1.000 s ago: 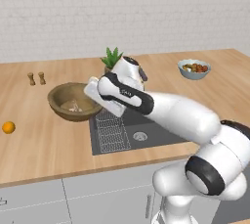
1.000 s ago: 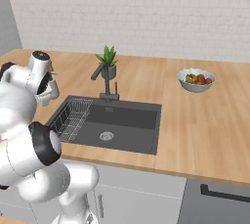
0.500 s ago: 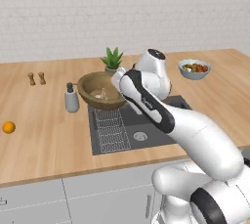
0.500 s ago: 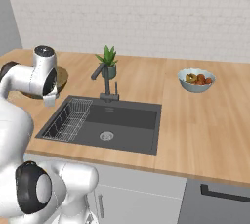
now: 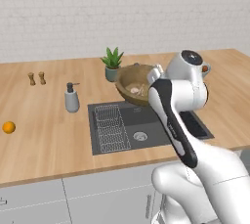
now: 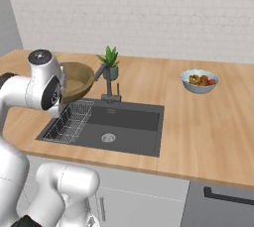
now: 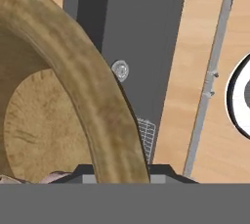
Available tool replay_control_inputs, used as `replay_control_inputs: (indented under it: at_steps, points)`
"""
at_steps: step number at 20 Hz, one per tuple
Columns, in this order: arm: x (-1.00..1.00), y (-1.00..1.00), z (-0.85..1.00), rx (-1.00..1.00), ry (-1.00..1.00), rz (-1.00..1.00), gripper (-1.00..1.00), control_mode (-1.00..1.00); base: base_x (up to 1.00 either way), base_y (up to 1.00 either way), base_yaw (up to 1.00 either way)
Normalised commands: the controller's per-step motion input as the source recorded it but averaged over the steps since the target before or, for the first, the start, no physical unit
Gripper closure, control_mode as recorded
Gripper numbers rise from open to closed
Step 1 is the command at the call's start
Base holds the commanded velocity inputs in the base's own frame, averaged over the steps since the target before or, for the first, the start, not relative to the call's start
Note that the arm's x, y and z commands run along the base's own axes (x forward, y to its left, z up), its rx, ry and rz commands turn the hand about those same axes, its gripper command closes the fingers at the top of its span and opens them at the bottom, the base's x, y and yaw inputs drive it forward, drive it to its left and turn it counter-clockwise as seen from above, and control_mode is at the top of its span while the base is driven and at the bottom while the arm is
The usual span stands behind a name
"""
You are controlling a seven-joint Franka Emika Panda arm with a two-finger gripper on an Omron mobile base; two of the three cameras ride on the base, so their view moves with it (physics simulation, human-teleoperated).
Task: Pick the garlic from the sink and place it in the bowl. Then pick the bowl and place it in the microwave. Then close the microwave door and press the start button.
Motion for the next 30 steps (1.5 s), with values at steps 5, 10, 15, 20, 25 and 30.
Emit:
replay_control_inputs:
  at_steps: [5,10,15,20,25,30]
  points:
    - [-0.55,-0.79,0.79,0.0,0.02,-0.25,1.0,-1.0,0.0,0.0,0.0]
    - [-0.35,-0.49,0.49,0.01,0.01,-0.03,1.0,-1.0,0.0,0.0,0.0]
    - [-0.54,-0.26,0.31,0.0,-0.05,-0.07,1.0,-1.0,0.0,0.0,0.0]
    - [-0.47,0.0,0.16,-0.01,-0.09,-0.07,1.0,-1.0,0.0,0.0,0.0]
    - [-0.15,0.0,0.35,0.0,0.0,-0.07,1.0,-1.0,0.0,0.0,0.0]
    - [-0.03,0.0,0.08,0.0,-0.02,0.0,1.0,1.0,-0.26,-0.18,0.0]
